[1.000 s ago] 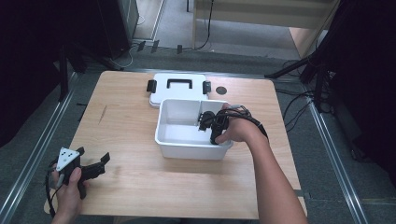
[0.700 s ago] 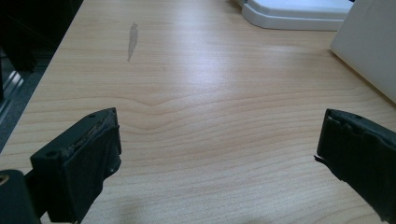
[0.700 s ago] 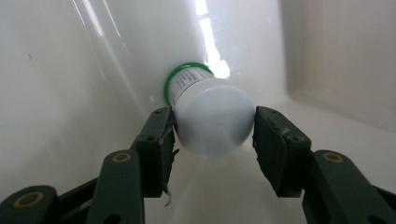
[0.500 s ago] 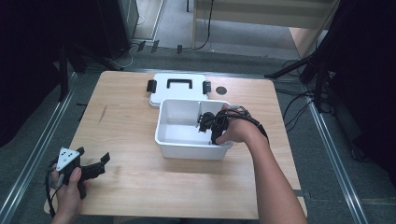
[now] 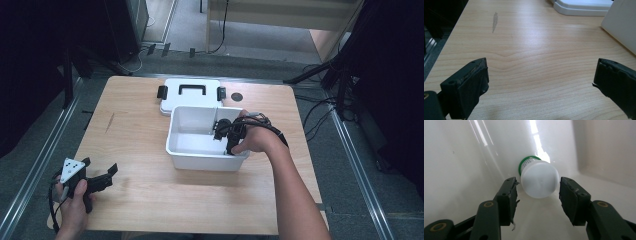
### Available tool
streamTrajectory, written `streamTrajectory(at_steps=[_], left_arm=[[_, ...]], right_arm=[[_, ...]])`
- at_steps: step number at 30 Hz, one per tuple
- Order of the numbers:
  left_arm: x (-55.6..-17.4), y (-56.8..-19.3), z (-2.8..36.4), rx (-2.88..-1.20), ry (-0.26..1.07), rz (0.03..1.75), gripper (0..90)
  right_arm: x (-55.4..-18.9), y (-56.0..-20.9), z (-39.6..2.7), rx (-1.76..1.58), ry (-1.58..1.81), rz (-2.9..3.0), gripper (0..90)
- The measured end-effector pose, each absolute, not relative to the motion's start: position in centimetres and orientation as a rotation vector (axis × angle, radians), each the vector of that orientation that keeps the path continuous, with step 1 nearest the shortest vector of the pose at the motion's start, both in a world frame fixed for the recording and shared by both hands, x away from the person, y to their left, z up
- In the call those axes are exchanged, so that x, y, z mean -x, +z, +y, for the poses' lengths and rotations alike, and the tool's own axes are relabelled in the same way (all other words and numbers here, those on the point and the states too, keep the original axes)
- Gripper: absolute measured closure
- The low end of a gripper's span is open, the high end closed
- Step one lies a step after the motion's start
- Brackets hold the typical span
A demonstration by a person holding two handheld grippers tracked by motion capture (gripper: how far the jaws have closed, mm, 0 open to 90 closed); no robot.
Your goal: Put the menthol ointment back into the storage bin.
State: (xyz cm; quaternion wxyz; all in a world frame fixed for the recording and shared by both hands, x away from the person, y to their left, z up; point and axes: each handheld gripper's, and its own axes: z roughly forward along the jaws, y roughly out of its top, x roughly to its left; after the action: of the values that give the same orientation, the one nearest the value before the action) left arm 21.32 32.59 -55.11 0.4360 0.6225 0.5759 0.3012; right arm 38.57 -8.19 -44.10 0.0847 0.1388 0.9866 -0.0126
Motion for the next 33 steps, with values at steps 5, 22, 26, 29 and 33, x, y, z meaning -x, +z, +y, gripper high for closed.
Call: streamTrajectory(at_steps=[5,22,26,29,33], left_arm=[[-21.3,-55.1,32.6,-1.55,0.749,1.432,0.2],[-21.3,-55.1,32.5,-1.547,0.755,1.432,0.3],[-21.3,-55.1,32.5,-1.547,0.755,1.432,0.3],[-21.3,-55.1,32.5,-1.549,0.754,1.433,0.3],[-21.3,-55.1,32.5,-1.549,0.755,1.433,0.3]], right_arm=[[-38.4,-43.1,-8.7,-0.447,0.005,2.944,47.1],[-37.9,-39.2,-10.5,-0.521,0.118,2.913,43.0],[-37.7,-38.1,-10.8,-0.536,0.16,2.902,42.4],[-37.6,-37.4,-11.2,-0.554,0.188,2.888,41.8],[-37.6,-36.9,-11.9,-0.578,0.212,2.872,41.0]])
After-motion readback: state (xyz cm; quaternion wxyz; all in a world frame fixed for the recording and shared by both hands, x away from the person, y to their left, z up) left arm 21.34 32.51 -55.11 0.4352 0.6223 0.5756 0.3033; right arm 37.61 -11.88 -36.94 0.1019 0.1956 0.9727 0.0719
